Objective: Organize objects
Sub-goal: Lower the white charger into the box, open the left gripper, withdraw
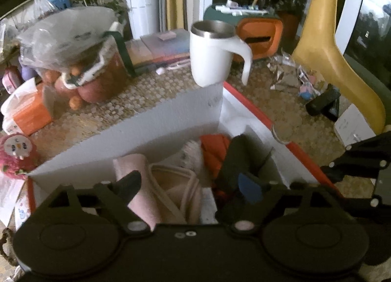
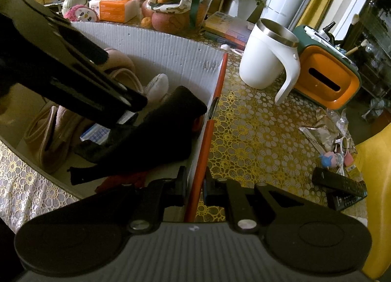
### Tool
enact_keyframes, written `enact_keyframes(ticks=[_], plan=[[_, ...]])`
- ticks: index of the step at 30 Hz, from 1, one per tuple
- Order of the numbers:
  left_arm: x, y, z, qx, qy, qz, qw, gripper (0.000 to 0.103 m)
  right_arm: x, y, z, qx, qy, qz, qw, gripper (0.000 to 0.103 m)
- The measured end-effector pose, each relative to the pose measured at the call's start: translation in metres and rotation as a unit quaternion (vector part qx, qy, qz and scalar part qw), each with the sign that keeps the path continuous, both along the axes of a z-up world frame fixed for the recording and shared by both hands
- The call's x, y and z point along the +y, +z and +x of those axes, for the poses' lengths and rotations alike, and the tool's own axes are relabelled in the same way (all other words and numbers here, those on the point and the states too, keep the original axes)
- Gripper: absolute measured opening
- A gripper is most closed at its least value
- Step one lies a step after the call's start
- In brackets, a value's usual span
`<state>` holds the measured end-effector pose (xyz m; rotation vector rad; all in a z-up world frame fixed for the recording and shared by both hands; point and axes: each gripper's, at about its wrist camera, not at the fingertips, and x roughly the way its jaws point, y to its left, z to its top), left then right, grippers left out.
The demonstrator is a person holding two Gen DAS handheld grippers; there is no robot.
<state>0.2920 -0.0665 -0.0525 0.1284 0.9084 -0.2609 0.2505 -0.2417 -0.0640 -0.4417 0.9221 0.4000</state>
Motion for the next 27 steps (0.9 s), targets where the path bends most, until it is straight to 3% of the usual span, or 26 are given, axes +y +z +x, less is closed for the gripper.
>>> enact_keyframes(ticks=[17, 27], plan=[[0.080, 0.060, -0.063, -0.062, 0.040, -0.016, 0.9972, 0.087, -0.001, 0.000, 0.000, 0.001, 0.000, 0.001, 1.000, 0.012], [0.162, 0.066, -0.092, -0.067, 0.111, -0.002, 0.9916, 0.095, -0.001, 0.000, 0.000, 0.003, -0.002, 0.001, 1.000, 0.012]])
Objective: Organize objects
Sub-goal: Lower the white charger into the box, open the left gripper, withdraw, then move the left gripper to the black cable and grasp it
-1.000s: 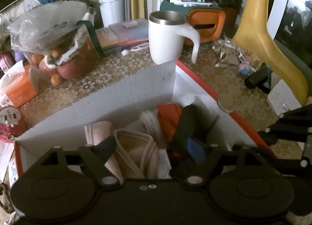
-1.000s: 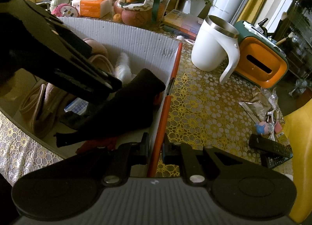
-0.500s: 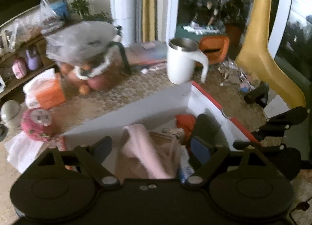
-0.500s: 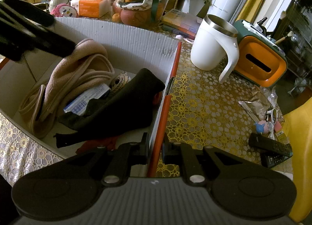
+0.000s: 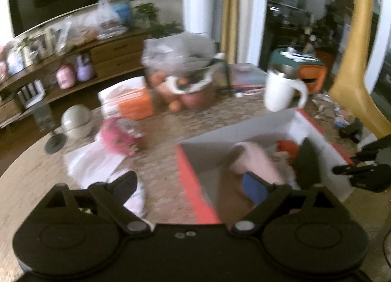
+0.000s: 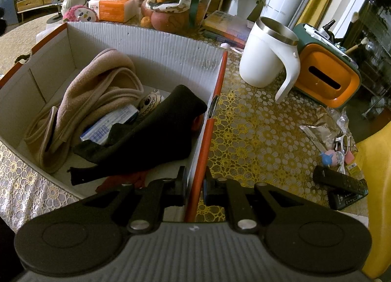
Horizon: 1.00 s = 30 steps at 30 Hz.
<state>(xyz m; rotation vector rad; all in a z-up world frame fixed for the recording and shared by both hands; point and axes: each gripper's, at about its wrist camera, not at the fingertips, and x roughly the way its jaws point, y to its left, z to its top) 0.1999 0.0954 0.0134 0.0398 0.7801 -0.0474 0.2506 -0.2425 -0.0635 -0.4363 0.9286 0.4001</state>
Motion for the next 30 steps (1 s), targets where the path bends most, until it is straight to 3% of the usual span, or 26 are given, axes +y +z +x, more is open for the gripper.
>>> enact_keyframes(ticks=[8, 15, 20, 30], plan=[[0.050, -0.016, -0.006, 0.012, 0.059, -0.003, 0.9982, 0.102, 0.000, 0.000, 0.002, 0.003, -0.004, 0.001, 1.000, 0.012], [0.080, -0.050, -0.013, 0.052, 0.095, -0.004, 0.9941, 0.102, 0.000, -0.001, 0.002, 0.004, -0.005, 0.000, 1.000, 0.012], [0.098, -0.074, -0.026, 0.077, 0.103, 0.012, 0.9917, 0.102, 0.000, -0.002, 0.002, 0.004, -0.005, 0.000, 1.000, 0.012], [0.129, -0.110, -0.045, 0.102, 0.116, -0.001, 0.9880, 0.101, 0.000, -0.003, 0.002, 0.006, -0.005, -0.004, 1.000, 0.012]])
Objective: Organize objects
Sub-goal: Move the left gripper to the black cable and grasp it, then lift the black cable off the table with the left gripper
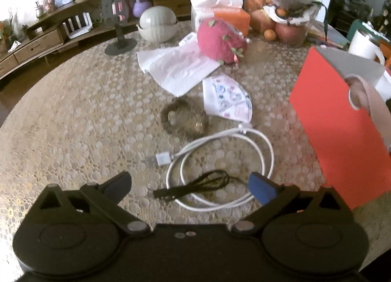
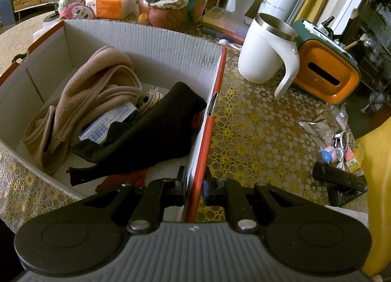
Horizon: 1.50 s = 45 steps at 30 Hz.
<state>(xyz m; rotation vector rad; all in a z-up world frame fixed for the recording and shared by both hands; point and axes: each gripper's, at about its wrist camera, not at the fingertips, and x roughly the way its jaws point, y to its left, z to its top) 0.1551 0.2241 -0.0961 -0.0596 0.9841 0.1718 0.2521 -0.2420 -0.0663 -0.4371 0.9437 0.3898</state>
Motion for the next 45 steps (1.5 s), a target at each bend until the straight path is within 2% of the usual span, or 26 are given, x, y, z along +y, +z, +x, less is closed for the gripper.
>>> enact_keyframes(ticks=[4, 15, 17, 19, 21, 25, 27, 29, 34, 38, 41, 45], plan=[[-0.002, -0.013, -0.004, 0.003, -0.006, 0.008, 0.9999, 0.097, 0.000, 0.000, 0.000, 0.000, 0.000, 0.000, 1.000, 0.012], [0.004, -0.034, -0.005, 0.002, 0.015, -0.009, 0.9998, 0.081, 0.000, 0.000, 0.001, 0.001, -0.001, -0.003, 1.000, 0.012], [0.006, -0.036, -0.004, 0.005, 0.022, -0.012, 0.9997, 0.072, 0.000, 0.000, 0.001, 0.001, -0.002, -0.003, 1.000, 0.012], [0.007, -0.037, -0.005, 0.005, 0.025, -0.015, 0.9995, 0.070, 0.000, 0.000, 0.000, 0.001, -0.002, -0.003, 1.000, 0.012], [0.007, -0.036, -0.006, 0.001, 0.029, -0.014, 0.9995, 0.064, 0.000, 0.000, 0.001, 0.002, -0.002, -0.003, 1.000, 0.012], [0.009, -0.034, -0.009, -0.006, 0.034, -0.018, 0.9992, 0.046, 0.000, 0.000, 0.001, 0.004, -0.003, -0.002, 1.000, 0.012], [0.011, -0.033, -0.010, -0.010, 0.038, -0.024, 0.9990, 0.043, 0.000, -0.001, 0.002, 0.004, -0.004, -0.002, 1.000, 0.012], [0.010, -0.031, -0.011, -0.016, 0.038, -0.025, 0.9988, 0.026, 0.000, -0.001, 0.002, 0.004, -0.003, -0.002, 1.000, 0.012], [0.008, -0.021, -0.015, -0.033, 0.048, -0.023, 0.9981, 0.011, 0.000, -0.001, 0.001, 0.003, -0.003, -0.002, 1.000, 0.012], [0.005, -0.015, -0.018, -0.037, 0.036, -0.023, 0.9984, 0.011, 0.000, -0.001, 0.001, 0.003, -0.003, -0.003, 1.000, 0.012], [0.004, -0.017, -0.018, -0.026, 0.028, -0.026, 0.9989, 0.012, 0.000, -0.001, 0.001, 0.003, -0.003, -0.002, 1.000, 0.012], [0.002, -0.022, -0.017, 0.003, -0.003, -0.046, 0.9990, 0.025, 0.000, -0.001, 0.001, 0.003, -0.003, -0.002, 1.000, 0.012]])
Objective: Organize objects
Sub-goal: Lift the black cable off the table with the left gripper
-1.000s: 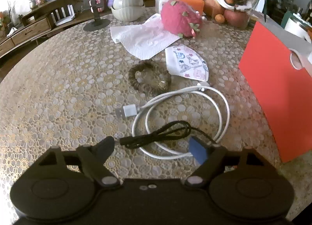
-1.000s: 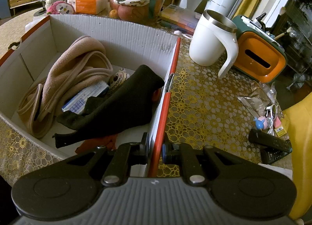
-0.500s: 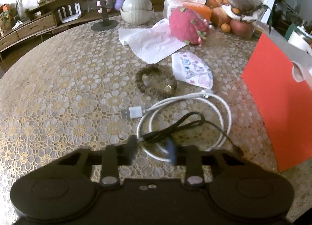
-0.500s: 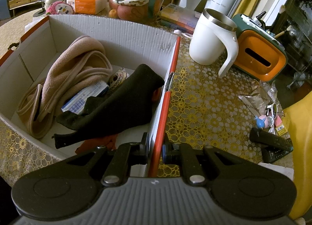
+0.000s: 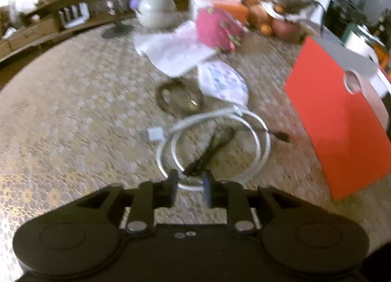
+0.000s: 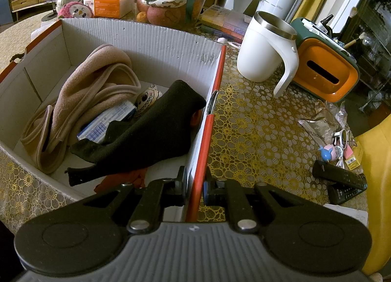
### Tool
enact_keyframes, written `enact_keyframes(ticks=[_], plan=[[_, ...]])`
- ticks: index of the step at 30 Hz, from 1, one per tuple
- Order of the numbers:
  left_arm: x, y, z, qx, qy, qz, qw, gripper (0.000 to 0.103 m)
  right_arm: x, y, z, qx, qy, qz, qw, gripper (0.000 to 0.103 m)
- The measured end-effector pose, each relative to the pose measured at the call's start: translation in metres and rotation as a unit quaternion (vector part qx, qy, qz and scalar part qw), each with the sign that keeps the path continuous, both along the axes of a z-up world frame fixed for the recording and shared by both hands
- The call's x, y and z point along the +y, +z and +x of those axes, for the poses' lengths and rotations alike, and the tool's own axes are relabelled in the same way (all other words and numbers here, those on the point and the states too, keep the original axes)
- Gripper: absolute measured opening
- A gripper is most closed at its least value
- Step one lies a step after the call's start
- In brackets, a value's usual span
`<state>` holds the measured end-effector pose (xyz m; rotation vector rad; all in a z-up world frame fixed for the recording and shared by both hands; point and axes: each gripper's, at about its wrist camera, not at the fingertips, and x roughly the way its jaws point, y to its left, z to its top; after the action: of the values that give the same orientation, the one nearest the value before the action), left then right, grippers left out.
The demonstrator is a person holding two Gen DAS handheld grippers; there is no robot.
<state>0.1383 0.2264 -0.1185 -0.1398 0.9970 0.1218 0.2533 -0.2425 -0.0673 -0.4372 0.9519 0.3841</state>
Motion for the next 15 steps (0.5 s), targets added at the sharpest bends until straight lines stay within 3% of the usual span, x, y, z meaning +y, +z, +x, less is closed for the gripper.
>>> enact_keyframes(ticks=[3, 7, 15], plan=[[-0.006, 0.001, 0.000, 0.004, -0.015, 0.020, 0.9997, 0.031, 0.000, 0.000, 0.000, 0.000, 0.000, 0.000, 1.000, 0.012], [-0.014, 0.008, 0.006, -0.016, -0.034, 0.042, 0.9984, 0.056, 0.000, 0.000, 0.000, 0.001, -0.001, 0.001, 1.000, 0.012], [-0.029, 0.000, 0.033, -0.001, -0.070, 0.072, 0.9949, 0.056, 0.000, 0.000, 0.001, 0.002, -0.001, 0.000, 1.000, 0.012]])
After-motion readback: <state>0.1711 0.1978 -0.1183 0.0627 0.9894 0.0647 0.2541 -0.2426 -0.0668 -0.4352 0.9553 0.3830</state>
